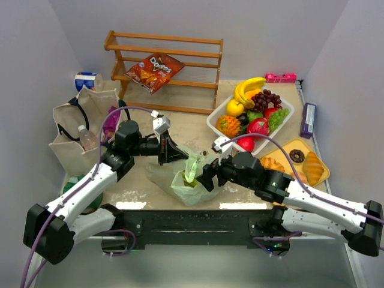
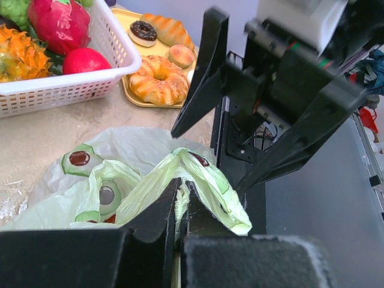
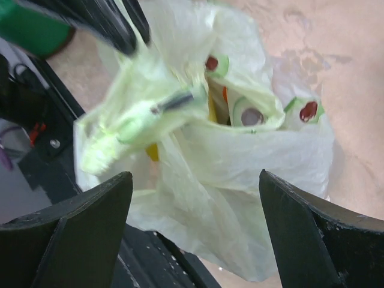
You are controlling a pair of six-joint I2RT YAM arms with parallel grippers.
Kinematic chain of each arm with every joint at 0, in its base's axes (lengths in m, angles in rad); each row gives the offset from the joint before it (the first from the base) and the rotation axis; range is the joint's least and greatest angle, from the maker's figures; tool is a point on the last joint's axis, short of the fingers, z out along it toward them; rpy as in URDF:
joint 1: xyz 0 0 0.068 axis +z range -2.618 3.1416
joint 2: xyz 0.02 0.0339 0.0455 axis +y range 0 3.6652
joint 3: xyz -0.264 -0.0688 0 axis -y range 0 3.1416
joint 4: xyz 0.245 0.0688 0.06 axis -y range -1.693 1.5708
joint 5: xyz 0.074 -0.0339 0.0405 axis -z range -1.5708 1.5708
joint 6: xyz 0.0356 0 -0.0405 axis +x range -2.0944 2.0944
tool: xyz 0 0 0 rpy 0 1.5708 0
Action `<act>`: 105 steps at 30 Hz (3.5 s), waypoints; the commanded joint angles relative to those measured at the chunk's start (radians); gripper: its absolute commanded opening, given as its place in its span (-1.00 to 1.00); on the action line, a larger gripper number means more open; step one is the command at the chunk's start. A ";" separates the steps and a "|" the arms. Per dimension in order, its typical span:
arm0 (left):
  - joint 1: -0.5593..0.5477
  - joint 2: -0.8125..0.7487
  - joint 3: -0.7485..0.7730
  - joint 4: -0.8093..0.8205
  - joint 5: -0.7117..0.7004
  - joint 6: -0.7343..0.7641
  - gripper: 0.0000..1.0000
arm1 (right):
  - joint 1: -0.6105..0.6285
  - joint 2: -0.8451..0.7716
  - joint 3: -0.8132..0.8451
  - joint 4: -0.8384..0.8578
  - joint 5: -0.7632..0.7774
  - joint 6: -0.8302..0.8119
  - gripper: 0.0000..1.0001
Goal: Place the mixed food into the grocery bags and tie them
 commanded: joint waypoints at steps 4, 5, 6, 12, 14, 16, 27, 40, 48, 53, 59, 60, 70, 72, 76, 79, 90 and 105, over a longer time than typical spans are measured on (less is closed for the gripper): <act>0.015 -0.025 -0.006 0.075 0.024 -0.038 -1.00 | 0.006 -0.037 -0.119 0.220 -0.008 -0.045 0.79; 0.015 -0.025 -0.006 0.077 0.027 -0.038 -1.00 | 0.008 -0.039 -0.129 0.241 0.006 -0.045 0.79; 0.015 -0.025 -0.009 0.084 0.025 -0.043 -1.00 | 0.011 -0.039 -0.147 0.276 0.015 -0.045 0.78; 0.015 -0.022 -0.029 0.140 0.033 -0.084 -1.00 | 0.026 -0.002 -0.224 0.482 0.094 -0.038 0.77; 0.015 -0.022 -0.029 0.143 0.033 -0.087 -1.00 | 0.029 0.024 -0.228 0.543 0.089 -0.038 0.77; 0.015 -0.020 -0.029 0.147 0.036 -0.092 -1.00 | 0.041 0.073 -0.230 0.574 0.098 -0.044 0.77; 0.017 -0.019 -0.032 0.163 0.040 -0.101 -1.00 | 0.060 0.078 -0.282 0.628 0.336 -0.019 0.08; 0.003 -0.019 0.006 0.109 0.017 0.067 -1.00 | 0.060 -0.148 -0.230 0.249 0.391 0.062 -0.88; -0.014 0.018 0.046 0.108 0.024 0.114 -1.00 | 0.058 -0.161 -0.124 0.091 0.169 0.010 0.32; -0.015 -0.002 0.025 0.123 0.036 0.121 -1.00 | 0.045 -0.243 -0.052 0.071 0.100 0.011 0.86; -0.023 -0.007 0.016 0.126 0.054 0.132 -1.00 | 0.003 -0.127 0.089 0.074 0.043 0.025 0.97; -0.025 -0.010 0.014 0.126 0.054 0.135 -1.00 | -0.003 -0.081 0.120 0.076 0.020 0.025 0.97; -0.035 -0.037 0.000 0.124 0.060 0.147 -1.00 | -0.112 0.090 0.114 0.186 -0.245 0.022 0.93; -0.037 -0.037 0.000 0.123 0.063 0.150 -1.00 | -0.112 0.107 0.103 0.204 -0.268 0.015 0.89; -0.041 -0.037 0.002 0.118 0.062 0.153 -1.00 | -0.110 0.156 0.117 0.203 -0.305 0.007 0.65; -0.041 -0.042 0.005 0.108 0.053 0.164 -1.00 | -0.112 0.190 0.129 0.182 -0.310 -0.002 0.32; -0.043 -0.051 0.020 0.052 0.027 0.210 -1.00 | -0.110 0.217 0.160 0.057 -0.227 -0.062 -0.80; -0.117 0.070 0.153 -0.093 -0.036 0.325 0.40 | -0.112 0.204 0.197 -0.016 -0.268 -0.160 -1.00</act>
